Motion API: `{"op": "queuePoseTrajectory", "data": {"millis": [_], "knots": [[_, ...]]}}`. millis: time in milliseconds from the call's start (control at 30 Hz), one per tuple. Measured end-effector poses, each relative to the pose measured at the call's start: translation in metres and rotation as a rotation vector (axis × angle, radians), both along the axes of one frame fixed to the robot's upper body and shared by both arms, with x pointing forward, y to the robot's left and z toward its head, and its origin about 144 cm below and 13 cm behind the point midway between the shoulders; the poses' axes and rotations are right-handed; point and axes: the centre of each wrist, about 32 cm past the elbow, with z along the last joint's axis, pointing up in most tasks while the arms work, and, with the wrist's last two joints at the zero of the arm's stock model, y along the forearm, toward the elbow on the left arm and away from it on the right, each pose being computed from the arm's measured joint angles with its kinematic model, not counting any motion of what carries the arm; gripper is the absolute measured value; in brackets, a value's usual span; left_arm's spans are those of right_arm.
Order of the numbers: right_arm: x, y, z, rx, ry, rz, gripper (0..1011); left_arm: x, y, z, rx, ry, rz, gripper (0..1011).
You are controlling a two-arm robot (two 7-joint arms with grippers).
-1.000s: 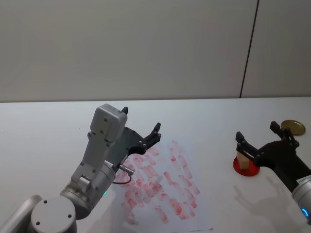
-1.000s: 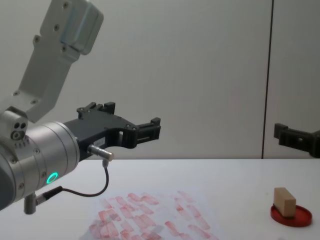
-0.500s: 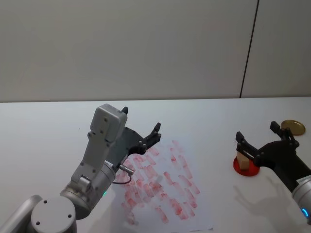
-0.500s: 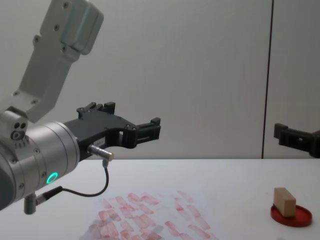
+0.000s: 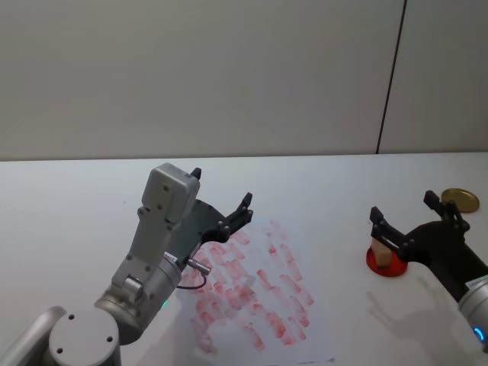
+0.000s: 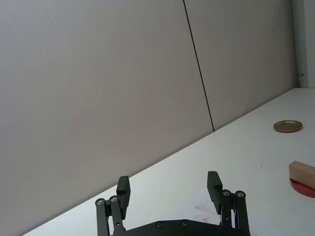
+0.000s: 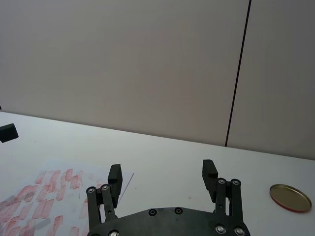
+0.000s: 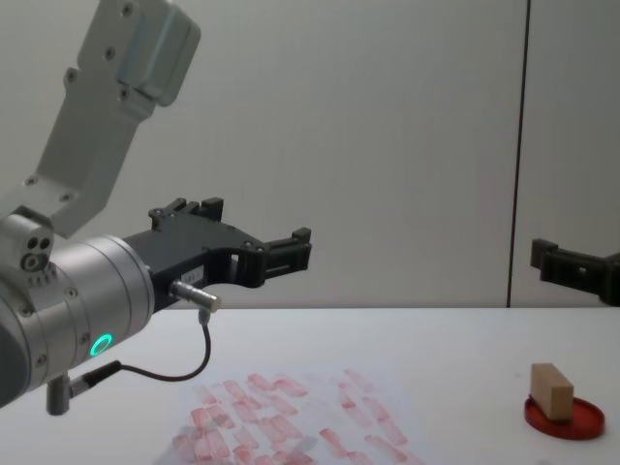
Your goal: Use the one hand to pick up the stamp and affix it onto the A4 paper.
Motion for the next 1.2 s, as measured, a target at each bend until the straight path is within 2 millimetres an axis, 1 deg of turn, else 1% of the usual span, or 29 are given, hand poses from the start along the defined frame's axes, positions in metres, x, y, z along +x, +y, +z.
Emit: {"op": "queuePoseTrajectory", "data": {"millis": [467,767,1000,1200], "knots": [[0.000,0.000,0.000,-0.003,0.009,-0.006,1001,0.000,0.000,0.000,0.000,0.000,0.000,993],[0.002,-0.003,0.003,-0.015,0.080,-0.050,1001,0.000,0.000,0.000,0.000,0.000,0.000,993],[0.009,-0.004,0.006,-0.022,0.160,-0.094,1001,0.000,0.000,0.000,0.000,0.000,0.000,993],[0.020,-0.001,0.007,-0.022,0.229,-0.133,1001,0.000,0.000,0.000,0.000,0.000,0.000,993]]}}
